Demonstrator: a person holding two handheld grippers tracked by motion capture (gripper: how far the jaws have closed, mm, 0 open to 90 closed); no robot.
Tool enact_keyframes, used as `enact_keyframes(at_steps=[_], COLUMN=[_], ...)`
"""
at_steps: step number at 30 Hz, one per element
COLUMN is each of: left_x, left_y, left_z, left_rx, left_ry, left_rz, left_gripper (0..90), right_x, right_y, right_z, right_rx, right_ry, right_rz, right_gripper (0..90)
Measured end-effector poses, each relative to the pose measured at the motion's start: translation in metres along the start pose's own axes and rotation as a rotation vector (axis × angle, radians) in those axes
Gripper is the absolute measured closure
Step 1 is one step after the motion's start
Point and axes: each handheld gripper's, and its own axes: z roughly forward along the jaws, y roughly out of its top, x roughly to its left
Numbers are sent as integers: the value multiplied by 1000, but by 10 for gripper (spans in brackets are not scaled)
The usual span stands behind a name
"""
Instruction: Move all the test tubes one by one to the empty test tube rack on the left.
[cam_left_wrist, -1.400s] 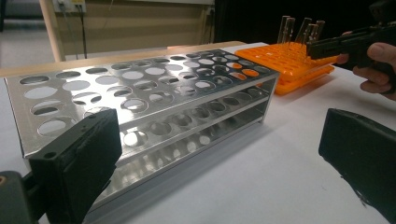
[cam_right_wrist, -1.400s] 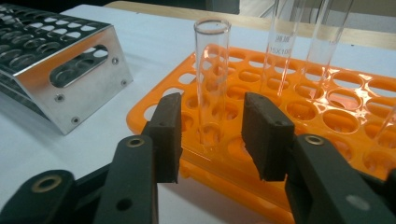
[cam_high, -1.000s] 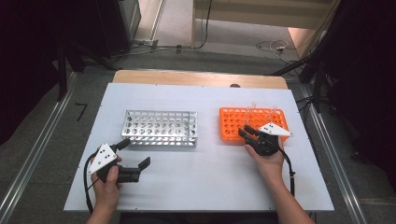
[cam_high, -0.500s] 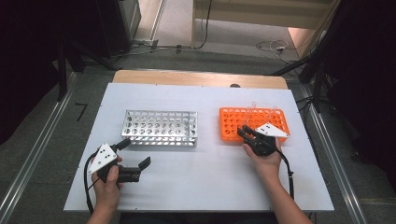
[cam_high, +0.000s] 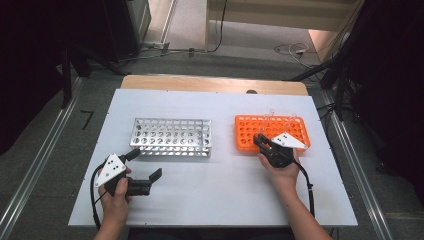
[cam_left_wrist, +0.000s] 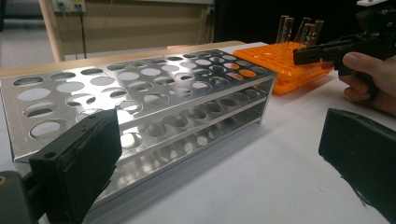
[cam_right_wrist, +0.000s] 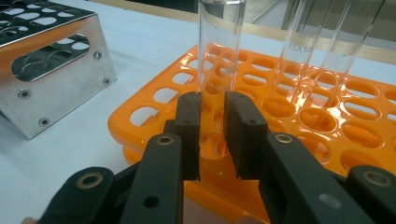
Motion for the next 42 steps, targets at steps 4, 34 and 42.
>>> enact_keyframes(at_steps=[4,34,42], left_x=[-1,-3,-3], left_y=[1,1,1], left_z=[0,1,1], left_rx=[-4,3,4], left_ry=[-1,-4,-4], left_rz=[2,7,6], left_gripper=[0,0,0], right_x=[0,-6,-7], right_y=[0,9,15], right_z=[0,-6,-10], right_rx=[-1,-28,-38], right_ry=[2,31,33], right_rz=[-5,21,30], right_gripper=[741,744,746])
